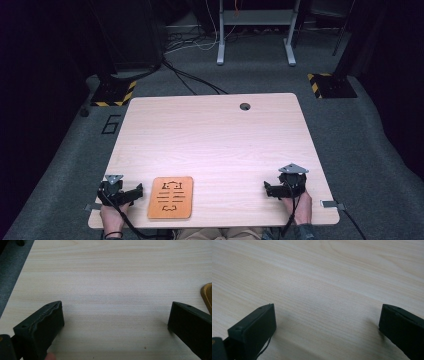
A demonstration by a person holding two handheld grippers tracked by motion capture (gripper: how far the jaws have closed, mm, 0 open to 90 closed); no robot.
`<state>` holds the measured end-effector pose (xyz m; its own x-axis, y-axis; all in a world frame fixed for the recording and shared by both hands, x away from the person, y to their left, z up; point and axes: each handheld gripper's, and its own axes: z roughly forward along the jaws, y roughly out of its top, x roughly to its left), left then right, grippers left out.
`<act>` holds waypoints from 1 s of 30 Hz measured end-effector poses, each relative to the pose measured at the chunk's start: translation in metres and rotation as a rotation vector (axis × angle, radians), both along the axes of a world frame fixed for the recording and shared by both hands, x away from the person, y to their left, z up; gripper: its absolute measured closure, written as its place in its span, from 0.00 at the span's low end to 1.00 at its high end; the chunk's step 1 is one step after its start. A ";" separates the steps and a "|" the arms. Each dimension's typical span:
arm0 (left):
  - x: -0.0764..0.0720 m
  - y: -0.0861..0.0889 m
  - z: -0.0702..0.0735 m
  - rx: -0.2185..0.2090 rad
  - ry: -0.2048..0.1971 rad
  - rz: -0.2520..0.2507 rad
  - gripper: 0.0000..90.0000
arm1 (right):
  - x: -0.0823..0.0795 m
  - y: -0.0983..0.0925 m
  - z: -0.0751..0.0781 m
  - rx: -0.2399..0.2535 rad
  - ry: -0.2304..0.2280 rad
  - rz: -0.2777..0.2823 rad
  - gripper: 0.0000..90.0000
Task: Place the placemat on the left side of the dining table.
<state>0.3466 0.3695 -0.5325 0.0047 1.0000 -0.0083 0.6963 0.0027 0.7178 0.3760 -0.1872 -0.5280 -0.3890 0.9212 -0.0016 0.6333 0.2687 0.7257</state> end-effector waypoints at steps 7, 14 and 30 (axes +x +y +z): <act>0.000 0.000 0.000 0.000 0.001 0.000 0.00 | -0.006 0.010 0.012 0.080 0.009 0.037 0.01; 0.000 0.000 0.000 0.001 0.000 0.000 0.00 | -0.007 0.032 0.025 0.128 0.012 0.086 0.01; 0.000 0.000 0.000 0.001 0.000 -0.001 0.00 | -0.004 0.098 0.034 0.102 0.054 0.231 0.01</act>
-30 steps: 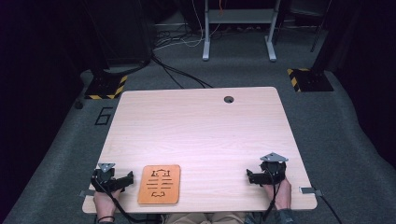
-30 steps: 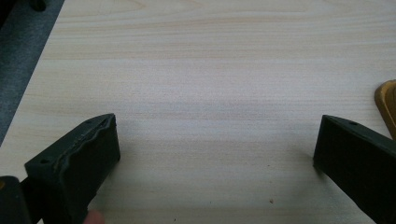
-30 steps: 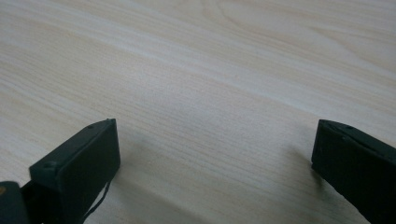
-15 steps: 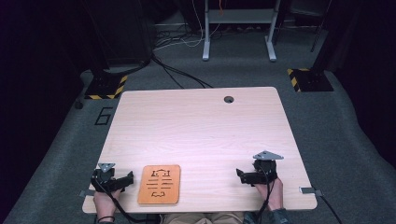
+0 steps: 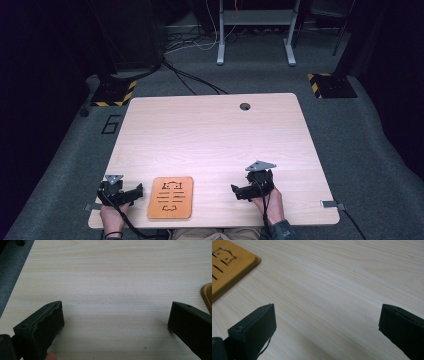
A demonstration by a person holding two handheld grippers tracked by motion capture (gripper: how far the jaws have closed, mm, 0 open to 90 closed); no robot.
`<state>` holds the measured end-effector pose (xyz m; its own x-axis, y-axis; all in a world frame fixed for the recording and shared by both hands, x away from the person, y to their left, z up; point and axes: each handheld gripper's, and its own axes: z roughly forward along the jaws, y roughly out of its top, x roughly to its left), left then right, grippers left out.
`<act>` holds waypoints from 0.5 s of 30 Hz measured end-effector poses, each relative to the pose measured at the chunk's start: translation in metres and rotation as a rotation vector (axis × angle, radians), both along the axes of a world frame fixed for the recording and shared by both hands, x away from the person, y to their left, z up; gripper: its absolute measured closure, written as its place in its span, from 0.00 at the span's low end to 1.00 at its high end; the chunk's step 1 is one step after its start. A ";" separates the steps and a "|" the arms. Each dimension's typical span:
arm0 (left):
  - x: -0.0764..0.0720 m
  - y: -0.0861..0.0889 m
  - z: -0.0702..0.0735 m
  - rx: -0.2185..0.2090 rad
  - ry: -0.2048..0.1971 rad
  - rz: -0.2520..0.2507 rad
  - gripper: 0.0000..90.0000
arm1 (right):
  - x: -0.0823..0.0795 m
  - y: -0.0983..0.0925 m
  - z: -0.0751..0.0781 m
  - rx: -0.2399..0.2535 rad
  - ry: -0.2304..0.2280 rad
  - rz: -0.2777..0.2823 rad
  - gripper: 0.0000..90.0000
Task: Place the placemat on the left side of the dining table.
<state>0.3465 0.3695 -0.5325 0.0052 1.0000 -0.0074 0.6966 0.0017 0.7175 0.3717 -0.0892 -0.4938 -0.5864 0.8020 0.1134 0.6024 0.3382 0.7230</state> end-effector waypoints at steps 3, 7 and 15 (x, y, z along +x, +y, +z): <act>0.000 0.000 0.000 0.000 0.000 0.000 0.00 | 0.001 0.011 0.005 0.016 0.006 0.018 0.01; 0.000 0.000 0.000 0.000 0.000 0.000 0.00 | 0.002 0.024 0.010 0.025 0.000 0.036 0.00; 0.000 0.000 0.000 0.000 0.000 0.000 0.00 | 0.007 0.061 0.004 0.026 0.028 0.093 0.00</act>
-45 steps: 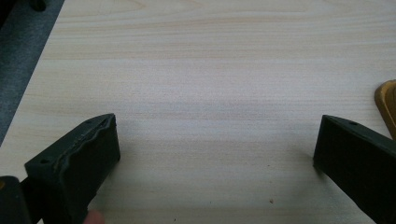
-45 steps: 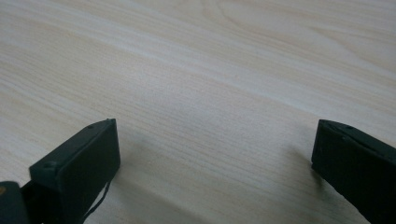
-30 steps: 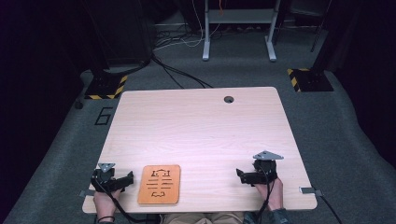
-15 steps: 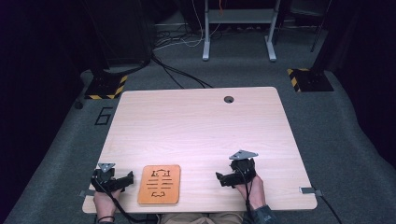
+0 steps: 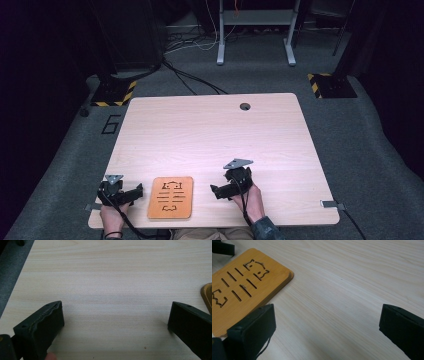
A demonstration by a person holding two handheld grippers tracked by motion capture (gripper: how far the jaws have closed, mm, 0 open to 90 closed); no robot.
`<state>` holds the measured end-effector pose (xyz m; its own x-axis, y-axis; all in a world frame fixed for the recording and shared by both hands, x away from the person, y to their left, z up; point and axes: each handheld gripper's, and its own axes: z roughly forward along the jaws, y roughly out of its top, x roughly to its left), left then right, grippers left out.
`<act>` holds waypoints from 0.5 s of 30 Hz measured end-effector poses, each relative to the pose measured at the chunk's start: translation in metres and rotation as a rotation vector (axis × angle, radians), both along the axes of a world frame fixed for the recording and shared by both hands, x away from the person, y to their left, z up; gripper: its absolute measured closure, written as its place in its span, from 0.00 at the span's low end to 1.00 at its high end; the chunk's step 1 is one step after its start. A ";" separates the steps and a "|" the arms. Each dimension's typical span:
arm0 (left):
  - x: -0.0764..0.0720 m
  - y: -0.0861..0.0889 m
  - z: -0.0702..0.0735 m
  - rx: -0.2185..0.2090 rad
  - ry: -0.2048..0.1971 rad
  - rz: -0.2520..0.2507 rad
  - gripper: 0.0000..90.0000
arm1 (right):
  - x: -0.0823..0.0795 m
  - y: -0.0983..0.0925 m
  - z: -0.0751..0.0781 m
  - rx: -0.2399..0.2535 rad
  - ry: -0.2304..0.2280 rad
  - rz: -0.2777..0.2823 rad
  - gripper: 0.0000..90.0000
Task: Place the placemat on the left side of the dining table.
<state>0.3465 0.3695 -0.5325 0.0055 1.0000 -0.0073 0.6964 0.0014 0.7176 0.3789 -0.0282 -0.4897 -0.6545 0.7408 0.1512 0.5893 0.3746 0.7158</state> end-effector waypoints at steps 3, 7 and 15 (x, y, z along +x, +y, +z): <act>0.000 0.000 0.000 0.000 0.000 0.000 0.00 | 0.003 0.013 -0.002 0.006 0.011 0.021 0.00; 0.000 0.000 0.000 -0.001 0.000 0.000 0.00 | 0.008 0.028 -0.007 0.002 0.018 0.048 0.00; 0.000 0.000 0.000 0.000 0.000 0.000 0.00 | 0.012 0.054 -0.017 0.000 0.054 0.087 0.00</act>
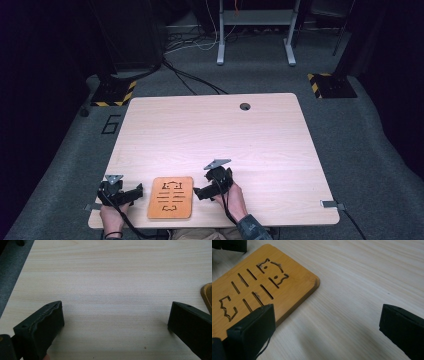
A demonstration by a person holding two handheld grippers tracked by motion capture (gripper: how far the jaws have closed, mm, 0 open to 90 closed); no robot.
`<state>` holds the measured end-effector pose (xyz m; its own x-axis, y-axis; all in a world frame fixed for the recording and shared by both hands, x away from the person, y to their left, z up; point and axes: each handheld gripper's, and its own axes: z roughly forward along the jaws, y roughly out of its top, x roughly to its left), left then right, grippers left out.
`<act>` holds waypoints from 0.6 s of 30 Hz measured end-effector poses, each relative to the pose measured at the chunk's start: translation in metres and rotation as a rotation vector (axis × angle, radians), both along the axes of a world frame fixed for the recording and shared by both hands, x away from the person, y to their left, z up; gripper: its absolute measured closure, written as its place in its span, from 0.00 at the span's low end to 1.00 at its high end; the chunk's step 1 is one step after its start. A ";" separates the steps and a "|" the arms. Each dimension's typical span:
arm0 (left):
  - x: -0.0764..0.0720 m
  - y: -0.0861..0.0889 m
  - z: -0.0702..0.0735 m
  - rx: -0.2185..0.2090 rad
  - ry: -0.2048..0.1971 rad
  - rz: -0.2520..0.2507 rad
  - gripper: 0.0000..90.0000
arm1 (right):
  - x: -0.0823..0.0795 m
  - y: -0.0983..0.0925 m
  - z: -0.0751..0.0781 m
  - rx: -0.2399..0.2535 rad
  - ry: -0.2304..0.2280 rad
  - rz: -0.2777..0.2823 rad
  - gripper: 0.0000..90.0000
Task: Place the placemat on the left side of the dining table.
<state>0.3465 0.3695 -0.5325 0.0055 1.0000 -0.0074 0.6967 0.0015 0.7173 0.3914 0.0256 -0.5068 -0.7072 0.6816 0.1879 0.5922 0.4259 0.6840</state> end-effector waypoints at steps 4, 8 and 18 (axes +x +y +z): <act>0.000 0.000 0.000 0.000 0.000 0.000 0.00 | 0.000 0.015 -0.001 -0.007 -0.011 0.027 0.00; 0.000 0.000 0.000 -0.003 0.002 0.001 0.00 | 0.003 0.029 -0.002 -0.026 -0.015 0.039 0.00; 0.000 0.000 0.000 -0.002 0.002 0.001 0.00 | 0.005 0.041 -0.012 -0.062 -0.002 0.049 0.00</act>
<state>0.3463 0.3693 -0.5324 0.0046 0.9999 -0.0097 0.6981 0.0037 0.7160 0.3967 0.0670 -0.5184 -0.7403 0.6564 0.1453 0.5685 0.4959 0.6564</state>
